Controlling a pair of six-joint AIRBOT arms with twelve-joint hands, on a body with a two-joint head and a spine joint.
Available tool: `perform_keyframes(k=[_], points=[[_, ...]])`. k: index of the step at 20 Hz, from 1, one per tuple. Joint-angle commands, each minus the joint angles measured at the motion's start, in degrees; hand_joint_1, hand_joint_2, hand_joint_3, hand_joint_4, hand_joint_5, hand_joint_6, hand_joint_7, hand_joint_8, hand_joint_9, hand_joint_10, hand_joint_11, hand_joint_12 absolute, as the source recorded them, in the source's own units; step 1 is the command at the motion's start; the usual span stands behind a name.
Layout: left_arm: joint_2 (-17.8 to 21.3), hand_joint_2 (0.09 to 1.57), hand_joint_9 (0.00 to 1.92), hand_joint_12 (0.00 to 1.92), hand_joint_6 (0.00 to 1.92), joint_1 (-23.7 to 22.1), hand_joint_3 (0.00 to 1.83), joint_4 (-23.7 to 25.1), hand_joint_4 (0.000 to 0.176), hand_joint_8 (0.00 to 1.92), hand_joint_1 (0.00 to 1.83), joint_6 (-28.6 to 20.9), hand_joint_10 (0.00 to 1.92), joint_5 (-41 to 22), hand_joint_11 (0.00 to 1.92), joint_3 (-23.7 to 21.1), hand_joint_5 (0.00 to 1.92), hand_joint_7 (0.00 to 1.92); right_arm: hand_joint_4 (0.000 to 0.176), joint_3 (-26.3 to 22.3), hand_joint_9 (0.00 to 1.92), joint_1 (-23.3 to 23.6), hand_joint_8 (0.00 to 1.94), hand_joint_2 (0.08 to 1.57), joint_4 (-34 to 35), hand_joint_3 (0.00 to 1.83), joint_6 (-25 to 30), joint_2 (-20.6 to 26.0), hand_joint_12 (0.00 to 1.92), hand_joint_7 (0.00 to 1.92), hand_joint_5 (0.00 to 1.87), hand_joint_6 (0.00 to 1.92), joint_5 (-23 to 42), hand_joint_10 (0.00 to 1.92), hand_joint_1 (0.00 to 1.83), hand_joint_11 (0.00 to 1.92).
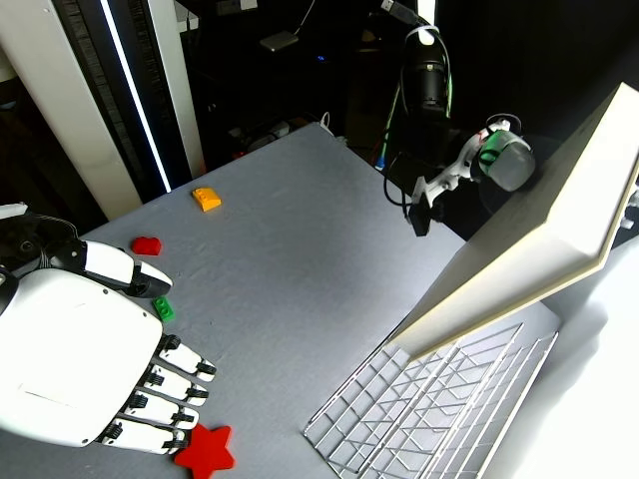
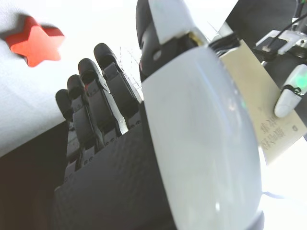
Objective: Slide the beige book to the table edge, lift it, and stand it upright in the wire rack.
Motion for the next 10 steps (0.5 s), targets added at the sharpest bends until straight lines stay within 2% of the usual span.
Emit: perform_keyframes(k=[1, 5, 9, 10], points=[[0.14, 1.15, 0.85, 1.6, 1.11, -0.69, 0.0, 0.58, 0.0, 1.19, 1.49, -1.17, 1.25, -6.86, 0.78, 0.61, 0.81, 0.8, 0.0, 0.06, 0.25, 1.11, 0.0, 1.19, -1.99, 0.0, 0.09, 0.36, 0.75, 0.26, 0.28, 0.0, -3.16, 0.0, 0.2, 0.0], [-2.55, 1.14, 0.86, 1.59, 1.03, -0.91, 0.0, 0.57, 0.0, 1.2, 1.49, -1.12, 1.24, -6.78, 0.78, 3.1, 0.84, 0.81, 0.0, 0.06, 0.29, 1.55, 0.0, 1.19, -1.99, 0.0, 0.2, 0.38, 0.84, 0.3, 0.32, 0.01, -3.92, 0.01, 0.21, 0.0], [-4.94, 1.14, 0.87, 1.59, 1.07, -1.51, 0.0, 0.54, 0.0, 1.15, 1.49, -1.16, 1.23, -6.58, 0.78, 5.3, 0.83, 0.83, 0.0, 0.06, 0.26, 1.57, 0.0, 1.2, -1.99, 0.0, 0.2, 0.36, 0.73, 0.28, 0.29, 0.0, -4.15, 0.0, 0.22, 0.0], [-5.41, 1.14, 0.86, 1.58, 1.07, -1.55, 0.0, 0.54, 0.0, 1.16, 1.49, -1.22, 1.24, -6.46, 0.8, 5.67, 0.82, 0.82, 0.0, 0.06, 0.28, 1.58, 0.01, 1.2, -1.99, 0.0, 0.2, 0.36, 0.76, 0.29, 0.3, 0.0, -4.13, 0.01, 0.23, 0.0]])
